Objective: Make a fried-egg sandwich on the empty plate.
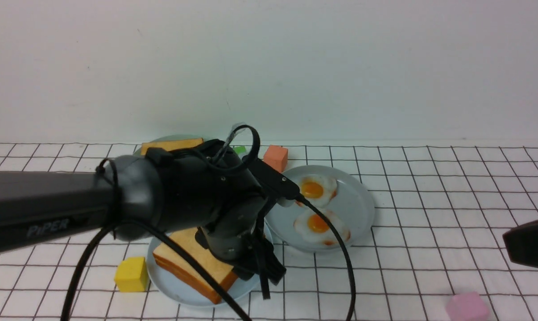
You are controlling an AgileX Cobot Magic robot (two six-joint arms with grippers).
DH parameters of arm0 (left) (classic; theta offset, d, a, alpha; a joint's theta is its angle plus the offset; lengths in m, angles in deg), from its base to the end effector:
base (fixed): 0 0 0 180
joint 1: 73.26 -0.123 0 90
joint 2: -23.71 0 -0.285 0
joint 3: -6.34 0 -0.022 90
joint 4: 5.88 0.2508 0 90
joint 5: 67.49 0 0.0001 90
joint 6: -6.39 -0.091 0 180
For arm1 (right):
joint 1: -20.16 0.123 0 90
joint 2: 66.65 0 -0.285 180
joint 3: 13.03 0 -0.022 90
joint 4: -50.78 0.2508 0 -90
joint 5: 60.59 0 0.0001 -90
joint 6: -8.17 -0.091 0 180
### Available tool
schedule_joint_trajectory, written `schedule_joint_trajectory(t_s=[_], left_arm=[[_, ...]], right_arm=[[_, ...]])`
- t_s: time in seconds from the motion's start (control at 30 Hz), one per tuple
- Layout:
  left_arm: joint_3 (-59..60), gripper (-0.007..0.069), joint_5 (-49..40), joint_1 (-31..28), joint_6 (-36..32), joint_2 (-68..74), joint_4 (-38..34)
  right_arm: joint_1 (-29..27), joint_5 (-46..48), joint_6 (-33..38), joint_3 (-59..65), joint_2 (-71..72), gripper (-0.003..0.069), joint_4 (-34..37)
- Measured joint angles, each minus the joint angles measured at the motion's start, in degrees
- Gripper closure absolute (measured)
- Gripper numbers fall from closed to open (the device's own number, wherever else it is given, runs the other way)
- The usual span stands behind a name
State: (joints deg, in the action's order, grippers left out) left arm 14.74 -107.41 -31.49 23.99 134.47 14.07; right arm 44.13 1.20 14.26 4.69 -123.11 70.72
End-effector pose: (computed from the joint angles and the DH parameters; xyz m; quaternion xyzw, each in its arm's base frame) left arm 0.2854 -0.2282 0.2045 0.3108 0.9239 0.0274 0.2214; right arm 0.1165 0.0818 0.3892 -0.2187 0.8867 0.2274 0.3380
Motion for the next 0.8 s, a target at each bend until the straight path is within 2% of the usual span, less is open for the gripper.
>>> schedule_joint_trajectory(t_s=[0.1, 0.2, 0.33, 0.37, 0.4, 0.43, 0.53, 0.63, 0.67, 0.7, 0.8], left_arm=[[0.1, 0.0241, -1.3, 0.1, 0.1, -3.9, -1.9], [0.4, 0.0279, -1.9, 1.2, 0.5, -11.8, -3.3], [0.6, 0.0421, -0.9, 3.8, 0.6, -26.3, -5.1], [0.7, 0.0430, -0.7, 3.9, 0.6, -27.1, -5.1], [2.0, 0.0507, 0.9, 4.5, 0.6, -33.6, -6.9], [2.3, 0.0507, 1.2, 4.5, 0.6, -34.5, -7.2], [11.7, 0.0638, 7.2, 4.6, 0.7, -48.9, -11.6], [20.8, 0.0638, 12.7, 4.6, 0.7, -57.4, -13.5], [28.3, 0.0638, 17.9, 4.6, 0.8, -63.5, -14.8], [30.2, 0.0638, 19.4, 4.6, 0.8, -65.0, -14.9], [45.7, 0.0638, 33.2, 4.6, 0.8, -76.4, -16.1]], right_arm=[[0.0, 0.0, 0.0, 0.0, 0.0, 0.0566, -0.4], [0.0, 0.0, 0.0, 0.0, 0.4, 0.0561, -1.5], [0.0, 0.0, -0.4, 0.0, 2.5, 0.0558, -3.3], [0.0, 0.0, -0.4, 0.0, 2.7, 0.0558, -3.4], [0.0, 0.3, -0.9, 0.0, 4.4, 0.0557, -4.8], [0.0, 0.4, -0.9, 0.0, 4.4, 0.0557, -4.9], [0.0, 1.9, -3.7, 0.2, 9.0, 0.0558, -9.3], [0.0, 2.3, -6.1, 1.4, 12.2, 0.0558, -12.0], [0.0, 2.3, -8.9, 3.4, 15.5, 0.0558, -14.4], [0.0, 2.3, -8.9, 3.7, 15.8, 0.0558, -14.7], [0.0, 1.8, -14.2, 9.2, 22.7, 0.0558, -18.1]])
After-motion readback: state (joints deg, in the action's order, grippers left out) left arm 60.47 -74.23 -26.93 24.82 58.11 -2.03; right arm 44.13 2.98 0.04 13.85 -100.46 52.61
